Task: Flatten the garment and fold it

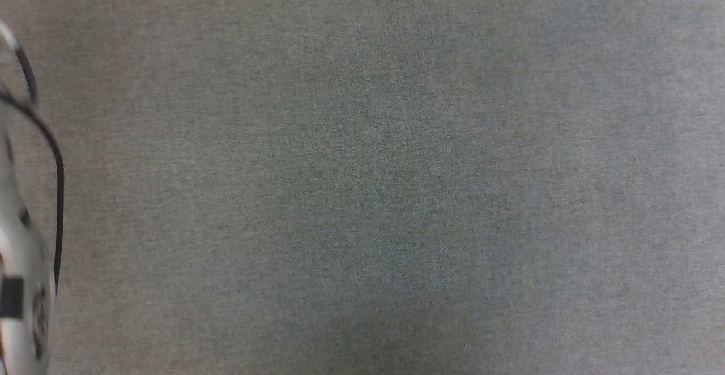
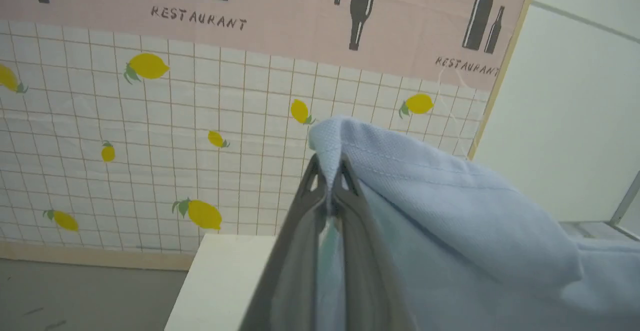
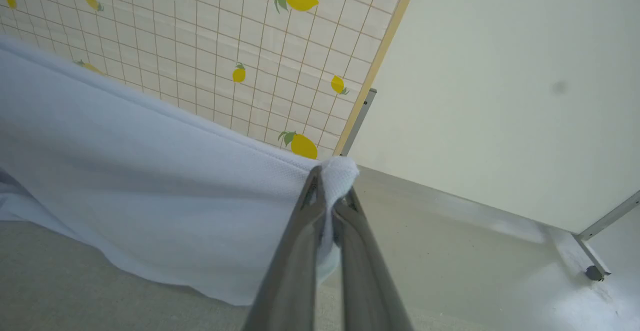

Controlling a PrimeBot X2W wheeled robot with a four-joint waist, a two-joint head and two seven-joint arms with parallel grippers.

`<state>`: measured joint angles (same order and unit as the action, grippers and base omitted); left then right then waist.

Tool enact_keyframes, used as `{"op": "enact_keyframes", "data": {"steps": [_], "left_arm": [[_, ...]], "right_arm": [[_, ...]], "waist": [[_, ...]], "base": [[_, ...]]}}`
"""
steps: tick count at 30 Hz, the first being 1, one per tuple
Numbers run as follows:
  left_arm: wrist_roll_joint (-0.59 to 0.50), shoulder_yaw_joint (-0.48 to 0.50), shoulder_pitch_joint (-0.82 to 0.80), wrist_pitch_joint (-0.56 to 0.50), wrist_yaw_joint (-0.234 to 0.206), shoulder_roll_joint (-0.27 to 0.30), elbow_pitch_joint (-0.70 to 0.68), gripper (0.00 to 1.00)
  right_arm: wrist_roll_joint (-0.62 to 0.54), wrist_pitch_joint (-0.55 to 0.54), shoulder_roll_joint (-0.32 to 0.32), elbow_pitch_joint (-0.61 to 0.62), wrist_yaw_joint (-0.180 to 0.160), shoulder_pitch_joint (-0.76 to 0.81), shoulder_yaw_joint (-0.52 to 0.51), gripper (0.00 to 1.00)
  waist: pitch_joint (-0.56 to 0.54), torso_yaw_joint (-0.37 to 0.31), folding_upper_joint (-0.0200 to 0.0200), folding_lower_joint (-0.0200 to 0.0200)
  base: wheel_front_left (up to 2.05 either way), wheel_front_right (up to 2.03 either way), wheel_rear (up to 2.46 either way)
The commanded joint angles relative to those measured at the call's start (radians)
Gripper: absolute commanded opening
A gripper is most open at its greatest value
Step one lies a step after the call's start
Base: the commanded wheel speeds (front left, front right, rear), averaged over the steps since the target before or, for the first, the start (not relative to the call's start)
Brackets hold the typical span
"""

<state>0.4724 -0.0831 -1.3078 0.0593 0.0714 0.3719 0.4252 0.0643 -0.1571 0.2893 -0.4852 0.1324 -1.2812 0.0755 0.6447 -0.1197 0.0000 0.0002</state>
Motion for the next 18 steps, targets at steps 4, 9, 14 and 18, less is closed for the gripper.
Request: {"op": "enact_keyframes", "data": {"steps": [4, 9, 14, 18], "left_arm": [[-0.022, -0.072, 0.198, -0.109, 0.028, 0.051, 0.034, 0.00], [0.045, -0.129, 0.449, -0.246, 0.046, 0.063, -0.017, 0.00], [0.105, -0.162, 0.705, -0.339, 0.050, 0.087, -0.118, 0.00], [0.162, -0.159, 0.894, -0.387, 0.032, 0.089, -0.216, 0.00]], "right_arm": [[0.076, 0.013, 0.011, -0.033, -0.002, 0.140, 0.060, 0.00], [0.161, 0.016, 0.042, -0.020, -0.002, 0.321, 0.123, 0.00], [0.222, 0.006, 0.076, 0.026, -0.002, 0.516, 0.145, 0.00], [0.241, -0.018, 0.088, 0.067, -0.002, 0.664, 0.142, 0.00]], "waist": [[-0.123, 0.031, 0.0000, -0.0002], [-0.226, 0.053, 0.0000, -0.0002], [-0.314, 0.073, 0.0000, -0.0002], [-0.365, 0.078, 0.0000, -0.0002]], "base": [[0.00, 0.00, 0.00], [0.00, 0.00, 0.00], [0.00, 0.00, 0.00], [0.00, 0.00, 0.00]]}}
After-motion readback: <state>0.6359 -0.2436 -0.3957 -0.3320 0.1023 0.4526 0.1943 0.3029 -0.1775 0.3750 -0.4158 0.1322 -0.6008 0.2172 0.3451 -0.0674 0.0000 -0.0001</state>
